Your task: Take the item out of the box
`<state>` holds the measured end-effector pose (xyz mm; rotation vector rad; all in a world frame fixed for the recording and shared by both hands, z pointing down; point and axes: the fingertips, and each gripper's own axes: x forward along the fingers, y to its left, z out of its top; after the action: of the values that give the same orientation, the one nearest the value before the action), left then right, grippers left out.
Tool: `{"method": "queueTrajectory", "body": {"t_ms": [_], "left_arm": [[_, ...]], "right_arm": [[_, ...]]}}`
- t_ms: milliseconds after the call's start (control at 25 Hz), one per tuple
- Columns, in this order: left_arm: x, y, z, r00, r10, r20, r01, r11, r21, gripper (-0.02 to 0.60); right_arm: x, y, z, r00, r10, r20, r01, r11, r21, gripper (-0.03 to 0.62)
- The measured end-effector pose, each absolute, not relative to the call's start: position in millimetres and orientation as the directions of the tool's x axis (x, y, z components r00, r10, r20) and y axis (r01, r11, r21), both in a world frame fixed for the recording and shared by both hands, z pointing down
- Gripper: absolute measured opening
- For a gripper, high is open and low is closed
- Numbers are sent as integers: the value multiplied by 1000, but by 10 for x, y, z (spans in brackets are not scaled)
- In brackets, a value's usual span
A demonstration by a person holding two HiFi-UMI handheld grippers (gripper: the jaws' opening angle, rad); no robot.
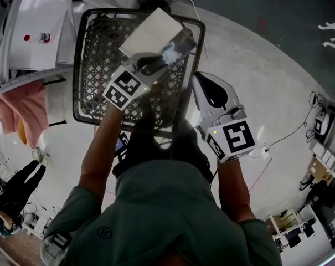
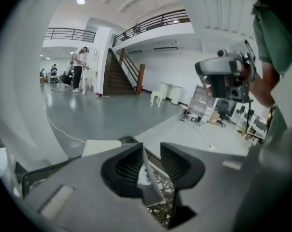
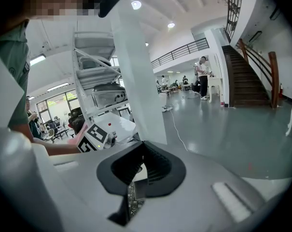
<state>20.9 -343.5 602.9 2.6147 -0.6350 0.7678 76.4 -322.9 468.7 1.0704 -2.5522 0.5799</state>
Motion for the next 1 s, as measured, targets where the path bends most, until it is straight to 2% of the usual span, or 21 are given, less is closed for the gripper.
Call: {"method": "queueTrajectory", "body": {"t_ms": [520, 1000], "left_arm": [[330, -3458, 7117, 664, -248, 706, -518, -833, 195, 143], [353, -3430, 7816, 537, -210, 817, -490, -866, 100, 149]], "right_arm": [[1003, -3216, 5308, -662, -569, 488, -740, 601, -302, 5], [1079, -3125, 5712, -661, -540, 521, -742, 576, -344, 5]]}}
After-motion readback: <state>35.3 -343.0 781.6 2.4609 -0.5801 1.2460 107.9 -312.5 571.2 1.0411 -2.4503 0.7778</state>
